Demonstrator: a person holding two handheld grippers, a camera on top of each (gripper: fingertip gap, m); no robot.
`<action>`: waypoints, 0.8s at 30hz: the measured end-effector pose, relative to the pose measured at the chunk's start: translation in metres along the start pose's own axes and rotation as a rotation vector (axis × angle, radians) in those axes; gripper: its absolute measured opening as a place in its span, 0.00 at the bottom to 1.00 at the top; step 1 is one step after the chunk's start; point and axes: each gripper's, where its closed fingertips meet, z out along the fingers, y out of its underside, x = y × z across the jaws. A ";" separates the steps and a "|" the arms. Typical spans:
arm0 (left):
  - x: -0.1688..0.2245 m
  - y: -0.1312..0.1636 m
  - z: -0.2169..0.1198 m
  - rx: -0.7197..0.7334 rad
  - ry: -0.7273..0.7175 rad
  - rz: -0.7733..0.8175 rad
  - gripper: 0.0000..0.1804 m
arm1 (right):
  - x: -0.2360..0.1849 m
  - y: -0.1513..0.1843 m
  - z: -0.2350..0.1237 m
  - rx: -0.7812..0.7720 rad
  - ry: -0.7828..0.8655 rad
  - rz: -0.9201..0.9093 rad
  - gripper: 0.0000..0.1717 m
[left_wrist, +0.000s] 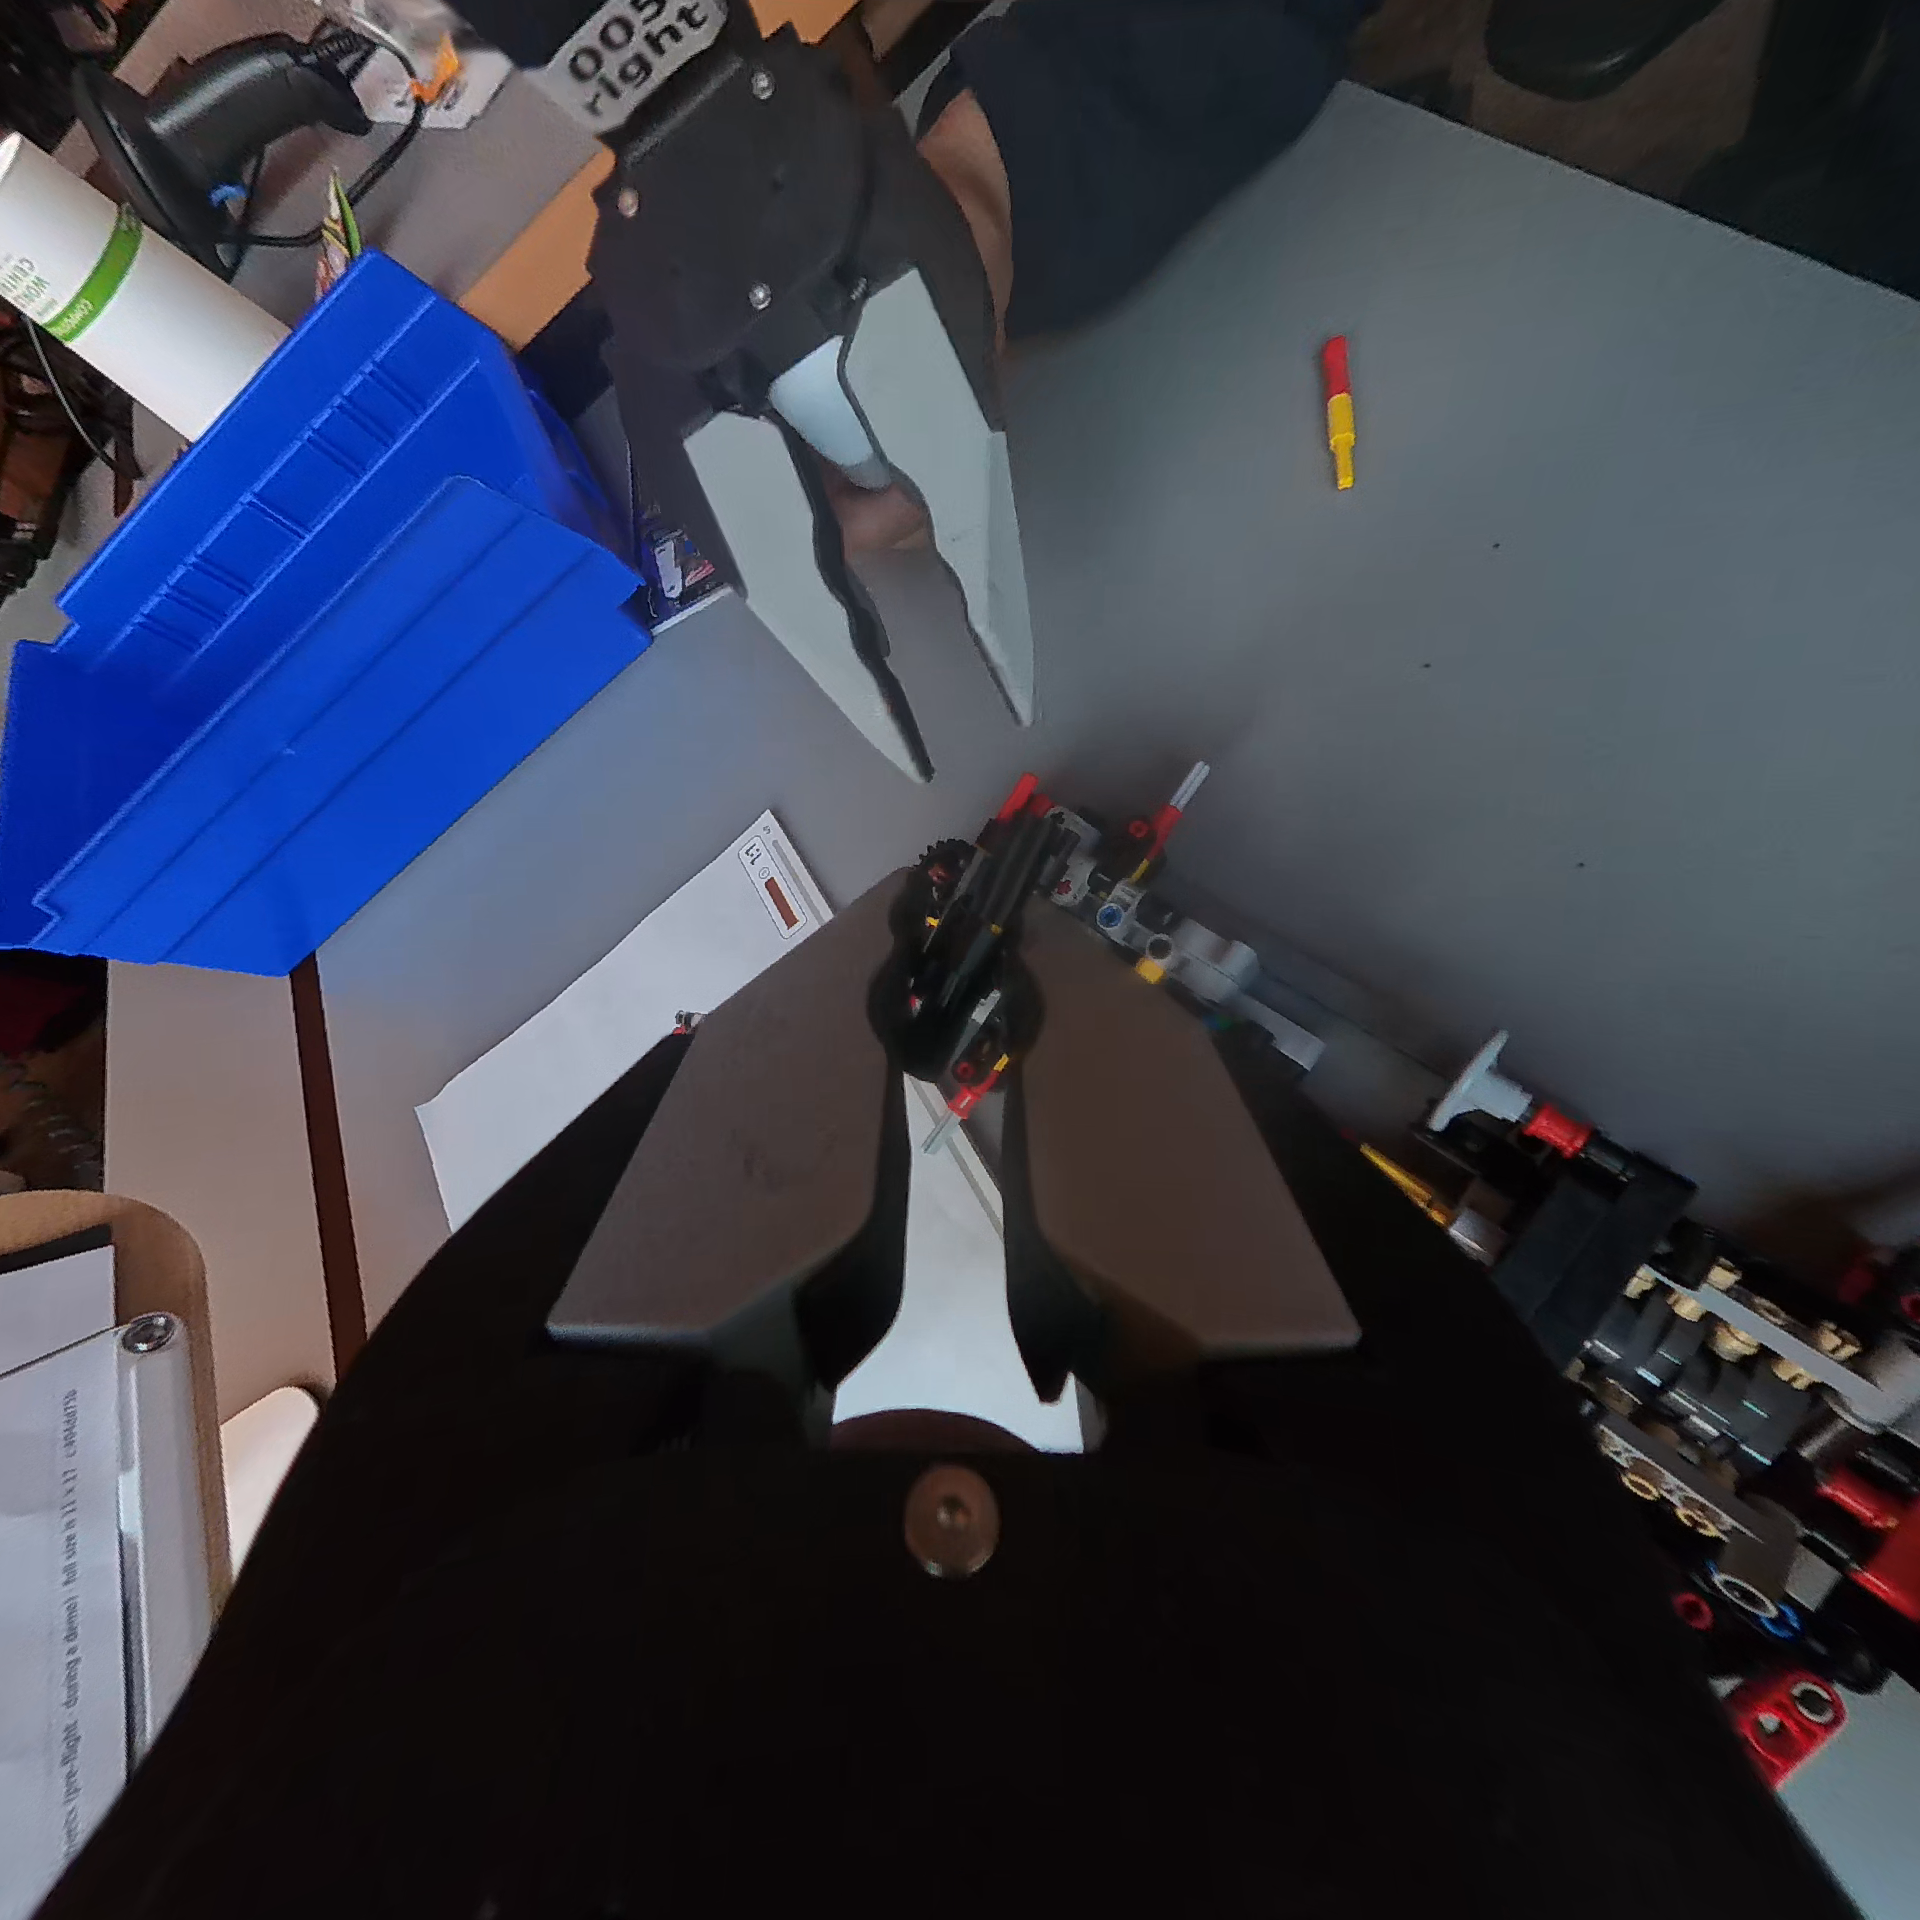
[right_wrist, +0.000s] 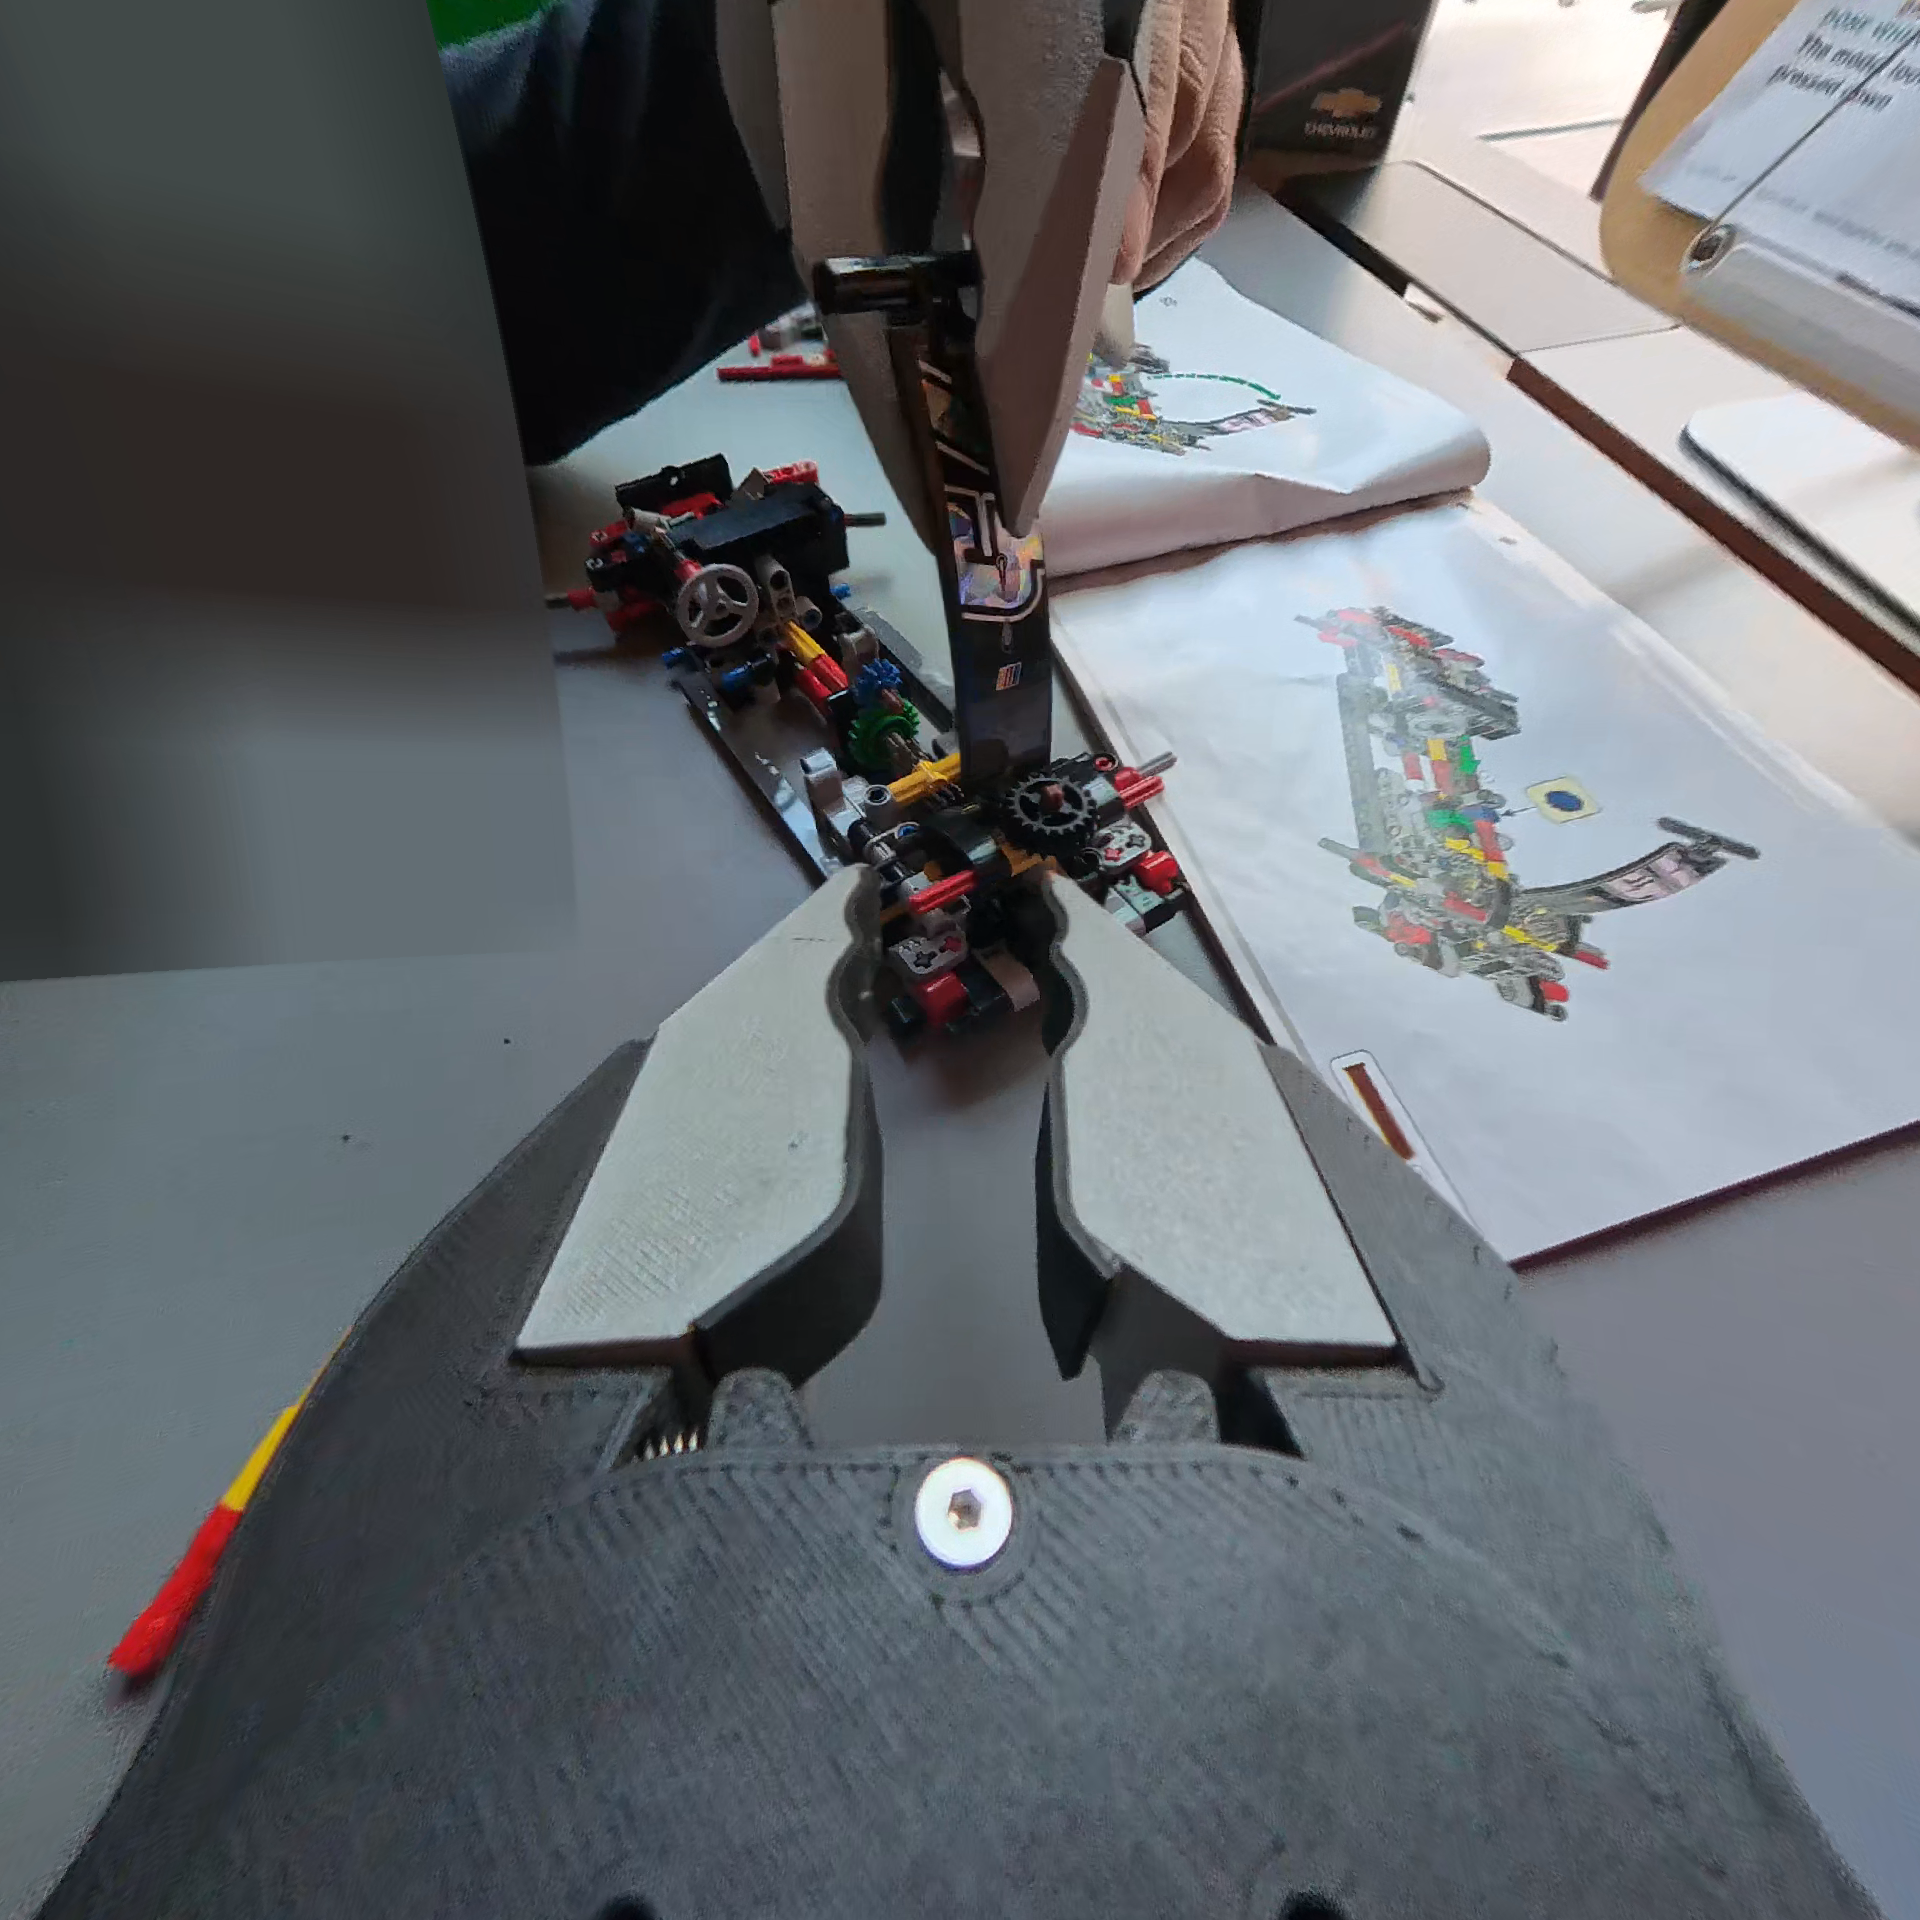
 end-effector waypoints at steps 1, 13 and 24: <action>0.000 0.000 0.000 0.004 0.001 -0.004 0.05 | 0.002 0.001 0.000 -0.011 0.031 -0.020 0.06; -0.002 0.000 -0.003 0.021 -0.007 -0.018 0.05 | 0.032 0.007 -0.001 0.024 0.126 0.158 0.00; -0.002 -0.001 -0.008 0.057 -0.004 -0.033 0.05 | 0.036 -0.006 -0.006 0.138 0.056 0.310 0.00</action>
